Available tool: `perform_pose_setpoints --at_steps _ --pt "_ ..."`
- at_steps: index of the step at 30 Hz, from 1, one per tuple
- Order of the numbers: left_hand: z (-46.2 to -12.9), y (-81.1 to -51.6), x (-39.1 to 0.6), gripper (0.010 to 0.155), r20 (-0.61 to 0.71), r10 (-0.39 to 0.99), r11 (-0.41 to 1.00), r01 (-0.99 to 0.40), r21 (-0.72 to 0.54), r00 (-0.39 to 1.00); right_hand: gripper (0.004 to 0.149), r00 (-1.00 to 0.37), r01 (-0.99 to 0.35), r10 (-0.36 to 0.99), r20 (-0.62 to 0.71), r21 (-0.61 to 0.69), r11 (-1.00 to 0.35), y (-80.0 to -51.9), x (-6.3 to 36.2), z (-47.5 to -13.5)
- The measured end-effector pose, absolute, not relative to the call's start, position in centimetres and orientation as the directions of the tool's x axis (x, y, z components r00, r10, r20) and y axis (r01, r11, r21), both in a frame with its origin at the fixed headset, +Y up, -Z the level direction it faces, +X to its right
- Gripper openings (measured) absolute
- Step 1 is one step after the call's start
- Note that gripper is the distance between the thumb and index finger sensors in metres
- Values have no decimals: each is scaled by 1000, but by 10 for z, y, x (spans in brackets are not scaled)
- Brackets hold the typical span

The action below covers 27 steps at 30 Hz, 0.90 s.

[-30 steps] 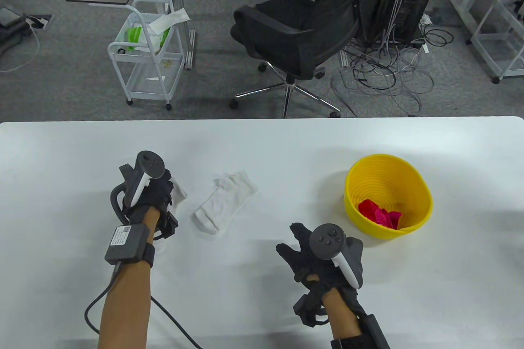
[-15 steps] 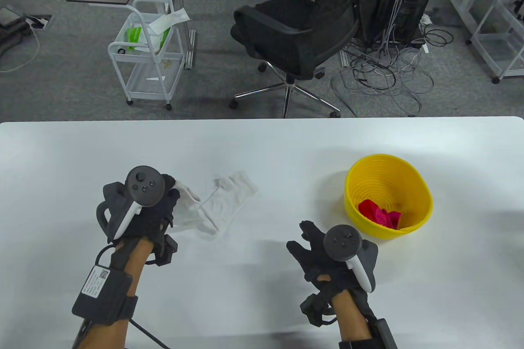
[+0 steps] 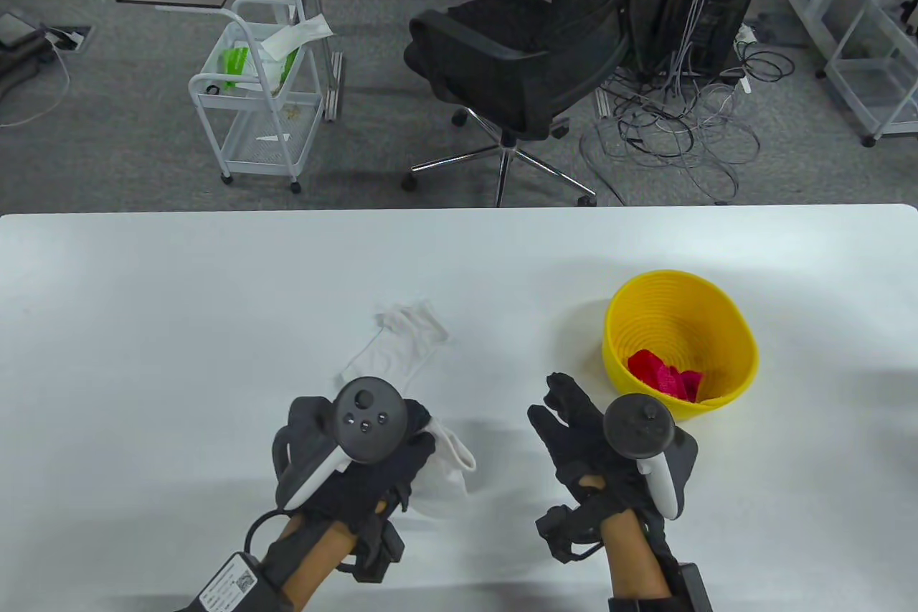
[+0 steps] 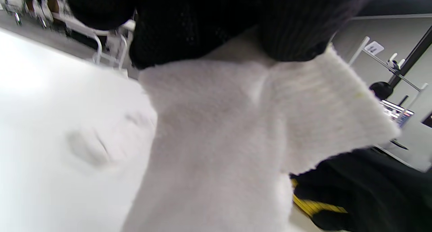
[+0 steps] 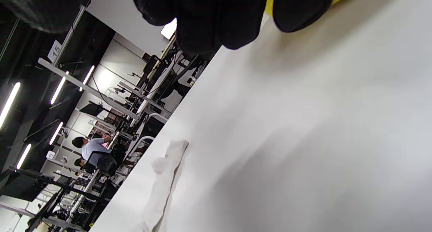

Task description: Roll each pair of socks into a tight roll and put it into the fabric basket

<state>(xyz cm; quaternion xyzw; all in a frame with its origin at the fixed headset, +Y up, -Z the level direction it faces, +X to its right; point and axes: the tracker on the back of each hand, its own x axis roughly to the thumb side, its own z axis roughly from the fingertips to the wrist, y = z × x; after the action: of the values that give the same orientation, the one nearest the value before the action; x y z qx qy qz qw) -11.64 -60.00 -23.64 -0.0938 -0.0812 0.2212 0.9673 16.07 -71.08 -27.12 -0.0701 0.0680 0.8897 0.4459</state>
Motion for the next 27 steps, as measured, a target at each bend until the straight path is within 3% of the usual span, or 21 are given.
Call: perform_pose_setpoints --at_steps 2,9,22,27 --pt "-240 -613 -104 45 102 453 866 -409 -288 886 77 -591 -804 784 -191 56 -592 -711 163 -272" --pt "-281 -665 -80 45 37 427 849 -386 -362 903 77 -608 -790 769 -198 61 -610 -712 163 -273" --pt "-343 -727 -73 45 -99 384 864 -395 -311 918 77 -628 -774 744 -227 85 -627 -715 160 -277" --pt "-351 -734 -81 49 -128 409 871 -428 -241 904 77 -638 -766 734 -233 98 -635 -716 159 -278"
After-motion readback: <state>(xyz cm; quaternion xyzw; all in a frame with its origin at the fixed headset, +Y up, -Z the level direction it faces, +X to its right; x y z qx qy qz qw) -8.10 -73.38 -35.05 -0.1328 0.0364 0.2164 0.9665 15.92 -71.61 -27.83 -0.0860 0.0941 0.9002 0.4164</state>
